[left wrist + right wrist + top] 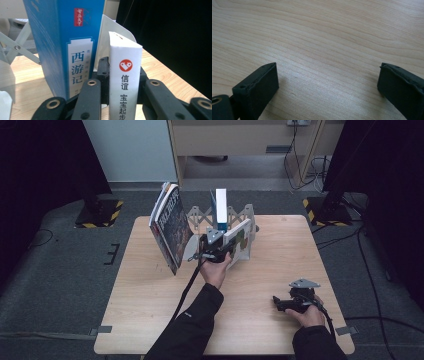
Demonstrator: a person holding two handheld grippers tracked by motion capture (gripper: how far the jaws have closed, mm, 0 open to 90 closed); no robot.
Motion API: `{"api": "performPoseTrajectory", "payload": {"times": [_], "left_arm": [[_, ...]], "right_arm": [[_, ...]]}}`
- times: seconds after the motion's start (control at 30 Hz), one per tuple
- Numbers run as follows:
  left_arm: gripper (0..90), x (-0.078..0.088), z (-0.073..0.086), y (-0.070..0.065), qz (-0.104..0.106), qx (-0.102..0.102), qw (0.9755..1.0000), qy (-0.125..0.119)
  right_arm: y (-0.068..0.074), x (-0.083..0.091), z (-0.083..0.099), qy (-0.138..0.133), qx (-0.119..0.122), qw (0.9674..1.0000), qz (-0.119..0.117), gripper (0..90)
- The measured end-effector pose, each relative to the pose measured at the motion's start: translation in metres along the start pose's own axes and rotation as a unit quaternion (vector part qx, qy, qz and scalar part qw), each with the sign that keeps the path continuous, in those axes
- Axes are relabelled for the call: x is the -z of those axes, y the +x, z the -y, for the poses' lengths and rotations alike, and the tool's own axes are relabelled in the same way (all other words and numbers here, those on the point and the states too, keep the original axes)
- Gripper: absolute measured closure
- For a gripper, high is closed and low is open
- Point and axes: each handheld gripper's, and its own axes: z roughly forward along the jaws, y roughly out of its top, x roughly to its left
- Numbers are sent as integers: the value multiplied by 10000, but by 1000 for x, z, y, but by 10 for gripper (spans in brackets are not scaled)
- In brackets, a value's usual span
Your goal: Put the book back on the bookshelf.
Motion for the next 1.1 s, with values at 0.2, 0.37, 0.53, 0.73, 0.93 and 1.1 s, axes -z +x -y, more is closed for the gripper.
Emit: {"api": "performPoseTrajectory", "payload": {"times": [0.2, 0.37, 0.53, 0.73, 0.93, 1.1], "left_arm": [[745, -7, 3, -2, -110, -69, 9999, 50], [745, -13, 5, -2, -165, -85, 9998, 70], [744, -19, 9, -3, -258, -140, 9995, 69], [744, -26, 14, -3, -278, -130, 9995, 107], [743, -29, 18, -3, -313, -146, 9993, 105], [739, -25, 23, -5, -282, -174, 9994, 124]], "right_arm": [[0, 0, 0, 0, 1, 10000, 1, 38], [0, 0, 0, 0, -1, 10000, 1, 38], [0, 0, 0, 0, 2, 10000, 0, 37], [0, 0, 0, 7, 3, 10000, -7, 37], [0, 0, 0, -3, -4, 10000, 3, 37], [0, 0, 0, -3, -4, 10000, 4, 37]]}}
